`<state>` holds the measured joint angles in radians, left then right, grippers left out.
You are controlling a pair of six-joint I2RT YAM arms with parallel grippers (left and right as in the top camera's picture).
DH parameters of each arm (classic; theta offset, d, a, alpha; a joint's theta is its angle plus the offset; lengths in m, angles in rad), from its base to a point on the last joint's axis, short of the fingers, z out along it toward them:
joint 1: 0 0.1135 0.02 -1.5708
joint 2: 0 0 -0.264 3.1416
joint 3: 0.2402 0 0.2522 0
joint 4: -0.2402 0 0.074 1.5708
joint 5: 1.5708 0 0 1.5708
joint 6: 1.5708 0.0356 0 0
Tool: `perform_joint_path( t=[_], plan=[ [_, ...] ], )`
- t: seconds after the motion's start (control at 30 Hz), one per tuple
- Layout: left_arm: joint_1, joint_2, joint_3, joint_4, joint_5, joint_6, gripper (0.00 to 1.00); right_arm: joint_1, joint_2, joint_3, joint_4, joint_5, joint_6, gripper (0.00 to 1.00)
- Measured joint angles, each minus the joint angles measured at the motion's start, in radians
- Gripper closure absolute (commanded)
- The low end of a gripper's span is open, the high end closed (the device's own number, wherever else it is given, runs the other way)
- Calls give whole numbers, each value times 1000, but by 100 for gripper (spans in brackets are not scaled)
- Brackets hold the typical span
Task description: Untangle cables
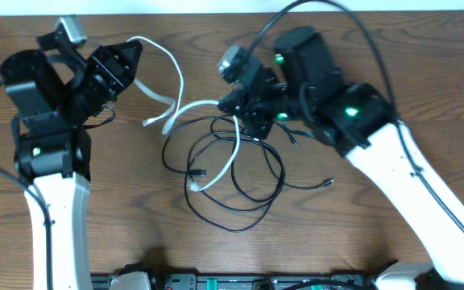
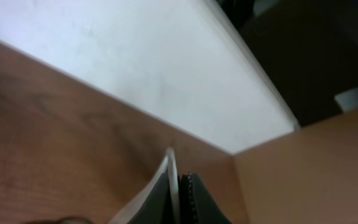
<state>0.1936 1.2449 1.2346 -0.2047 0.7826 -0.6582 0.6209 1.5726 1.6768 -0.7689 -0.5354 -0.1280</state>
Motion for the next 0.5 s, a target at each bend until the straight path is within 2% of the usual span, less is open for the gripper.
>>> perform_joint_path(
  t=[0.2,0.37,0.5],
  plan=[
    [-34,90,0,-40,56,59,93,-25,-19,7,5,106,116,99],
    [-114,136,0,-88,84,95,92,-28,60,7,35,168,160,99],
    [-184,170,0,-88,109,79,93,-28,163,7,66,169,169,95]
  ],
)
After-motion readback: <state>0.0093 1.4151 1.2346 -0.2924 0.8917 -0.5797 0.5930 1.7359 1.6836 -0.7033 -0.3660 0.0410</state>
